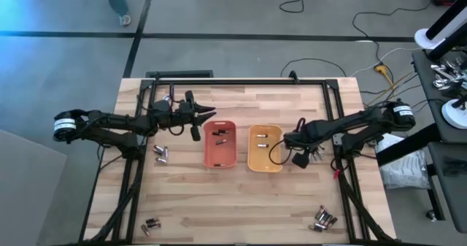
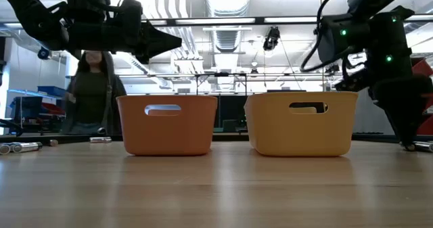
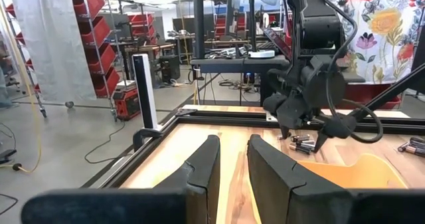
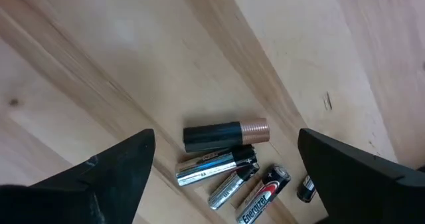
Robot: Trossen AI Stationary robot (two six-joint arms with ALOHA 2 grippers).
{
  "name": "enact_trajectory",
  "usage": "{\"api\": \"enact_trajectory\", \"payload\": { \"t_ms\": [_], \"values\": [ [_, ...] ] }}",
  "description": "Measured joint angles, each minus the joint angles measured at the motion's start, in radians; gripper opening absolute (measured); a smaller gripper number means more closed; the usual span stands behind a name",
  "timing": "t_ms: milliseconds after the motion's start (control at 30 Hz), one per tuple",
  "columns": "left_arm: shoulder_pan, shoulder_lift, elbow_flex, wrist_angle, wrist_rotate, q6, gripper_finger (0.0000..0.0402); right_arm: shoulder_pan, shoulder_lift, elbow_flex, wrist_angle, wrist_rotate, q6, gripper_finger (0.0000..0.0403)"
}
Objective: Sort batteries
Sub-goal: Put the brown-black battery into the orange bin
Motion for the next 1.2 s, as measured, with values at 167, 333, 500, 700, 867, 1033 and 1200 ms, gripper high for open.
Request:
{"api": "enact_trajectory", "payload": {
  "t_ms": [167,333,500,700,867,1033,1200],
  "values": [
    [0.0,0.0,0.0,-0.002,0.0,0.0,0.0058,-0.002,0.048,-0.016,0.003,-0.001,-0.016,0.0364],
    [0.0,0.0,0.0,-0.003,0.0,0.0,0.0058,-0.003,0.083,-0.033,0.011,-0.007,-0.003,0.0363],
    [0.0,0.0,0.0,-0.003,0.0,0.0,0.0058,-0.003,0.073,-0.034,0.029,-0.007,-0.003,0.0363],
    [0.0,0.0,-0.001,-0.004,0.0,0.0,0.0058,-0.003,0.074,-0.037,0.036,-0.004,0.003,0.036],
    [0.0,0.0,-0.001,-0.004,0.0,0.0,0.0058,-0.002,0.075,-0.038,0.052,-0.009,0.005,0.0319],
    [0.0,0.0,-0.001,-0.004,0.0,0.0,0.0058,-0.002,0.075,-0.038,0.062,-0.017,0.017,0.0261],
    [0.0,-0.004,-0.001,-0.004,0.0,0.0,0.0058,-0.001,0.075,-0.038,0.062,-0.014,0.017,0.0214]
  ]
}}
